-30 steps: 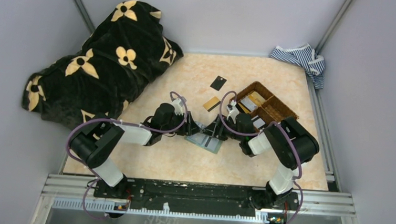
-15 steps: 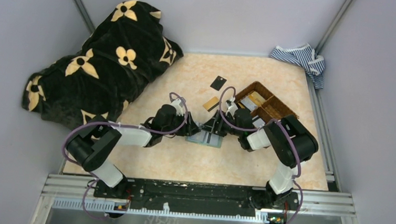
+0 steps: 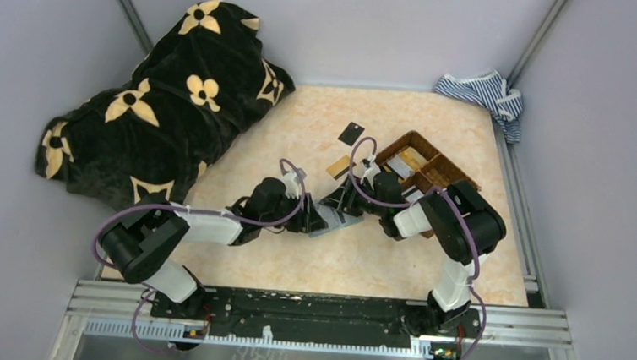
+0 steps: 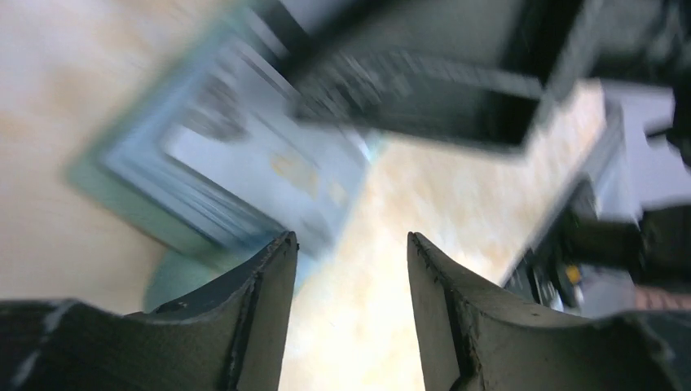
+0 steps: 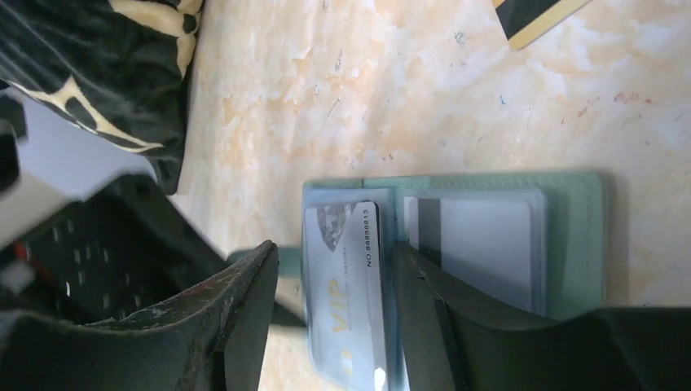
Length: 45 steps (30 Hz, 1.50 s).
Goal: Take the credit cards out of the card holder
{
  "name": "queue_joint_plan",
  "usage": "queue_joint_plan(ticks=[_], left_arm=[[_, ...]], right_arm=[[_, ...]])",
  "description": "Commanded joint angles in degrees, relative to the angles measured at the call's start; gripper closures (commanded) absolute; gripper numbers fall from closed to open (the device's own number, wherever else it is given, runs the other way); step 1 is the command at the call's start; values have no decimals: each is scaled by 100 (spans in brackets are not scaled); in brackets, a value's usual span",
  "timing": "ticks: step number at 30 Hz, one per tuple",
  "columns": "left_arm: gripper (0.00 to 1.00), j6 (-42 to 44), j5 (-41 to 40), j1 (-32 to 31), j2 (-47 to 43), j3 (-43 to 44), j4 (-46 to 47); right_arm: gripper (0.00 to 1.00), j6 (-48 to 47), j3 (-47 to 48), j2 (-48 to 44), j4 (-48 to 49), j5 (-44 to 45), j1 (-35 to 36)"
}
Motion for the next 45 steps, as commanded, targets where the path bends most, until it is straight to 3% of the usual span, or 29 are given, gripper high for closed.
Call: queue_joint_plan(ticks=[1,11,18,26,30,33,45], left_arm=[[44,-229,1171,-112,-205,-392,606],[42,-328,1353,530,-636,-875,908],[42,-469,1282,776,-639,-1122,1275],[42,-1789,2192,1129,854,-1842,5197],[41,-2380,2209,1132,1727,-1945,6654],[41,-2555,2017,1134,2136,-2032,7323],[40,-2301,1672,1163,1770,-1981,6799]], right_arm=[[46,-102,38,190,14,596,83],[50,-8,-89,371,244,546,82],[51,-201,-252,-77,-104,575,81],[56,-214,-357,-291,-266,589,79],[72,-206,-377,-275,-297,574,79],[78,-206,-404,-285,-293,522,79],[77,5,-830,-599,14,390,103]])
